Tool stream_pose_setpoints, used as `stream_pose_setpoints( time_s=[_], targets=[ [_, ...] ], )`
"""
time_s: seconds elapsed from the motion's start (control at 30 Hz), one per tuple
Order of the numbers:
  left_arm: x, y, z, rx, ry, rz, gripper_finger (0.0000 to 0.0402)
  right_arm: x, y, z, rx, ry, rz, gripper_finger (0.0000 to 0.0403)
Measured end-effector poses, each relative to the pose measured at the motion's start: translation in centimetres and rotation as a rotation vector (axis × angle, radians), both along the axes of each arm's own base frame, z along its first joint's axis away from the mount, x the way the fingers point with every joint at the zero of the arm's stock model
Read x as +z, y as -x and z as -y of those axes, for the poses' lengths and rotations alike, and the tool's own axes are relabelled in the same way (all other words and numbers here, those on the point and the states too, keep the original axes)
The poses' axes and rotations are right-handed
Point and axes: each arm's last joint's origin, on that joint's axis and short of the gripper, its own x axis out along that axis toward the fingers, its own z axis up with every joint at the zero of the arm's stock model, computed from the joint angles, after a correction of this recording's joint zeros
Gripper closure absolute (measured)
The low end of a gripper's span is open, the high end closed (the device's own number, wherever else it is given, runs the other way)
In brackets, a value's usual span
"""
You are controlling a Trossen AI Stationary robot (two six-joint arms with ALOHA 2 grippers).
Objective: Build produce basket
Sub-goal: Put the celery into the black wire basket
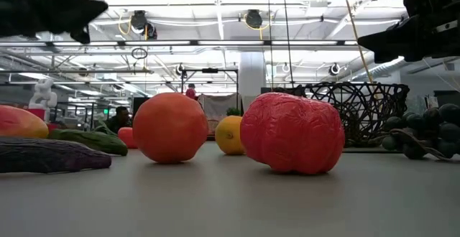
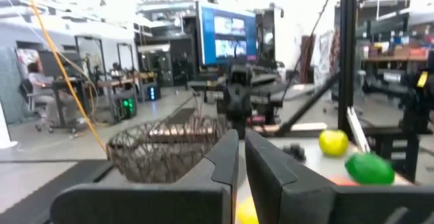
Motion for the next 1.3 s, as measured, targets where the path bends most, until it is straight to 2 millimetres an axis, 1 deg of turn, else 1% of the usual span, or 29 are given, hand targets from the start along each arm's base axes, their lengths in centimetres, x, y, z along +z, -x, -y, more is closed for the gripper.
stream_pose_setpoints(
  time_s=[0.13,0.4,0.63,0.8,0.93,1.03,1.17,1.3],
  targets=[
    [2.8,0.4,0.0,0.0,0.002,-0.012,0.0371,0.0,0.0,0.0,0.0,0.001,0.0,0.0403],
    [10.7,0.7,-0.1,0.015,0.03,-0.044,0.0371,0.0,0.0,0.0,-0.001,0.0,0.0,0.0403],
    [16.5,-0.1,0.0,0.013,0.046,-0.187,0.0371,0.0,0.0,0.0,-0.001,-0.001,0.0,0.0403],
    [19.6,-0.9,0.0,0.017,0.033,-0.326,0.0371,0.0,0.0,0.0,-0.001,-0.001,0.0,0.0403],
    [21.3,-1.4,-0.1,0.025,0.029,-0.438,0.0371,0.0,0.0,0.0,-0.001,-0.006,0.0,0.0403],
    [21.8,-2.2,-0.1,0.046,0.045,-0.482,0.0371,0.0,0.0,0.0,-0.001,-0.045,0.0,0.0403],
    [20.8,-3.7,-0.1,0.048,0.045,-0.56,0.0371,0.0,0.0,0.0,-0.001,-0.102,0.001,0.0403],
    [19.0,-5.1,0.0,0.047,0.039,-0.603,0.0371,0.0,0.0,0.0,-0.001,-0.184,0.002,0.0403]
  ],
)
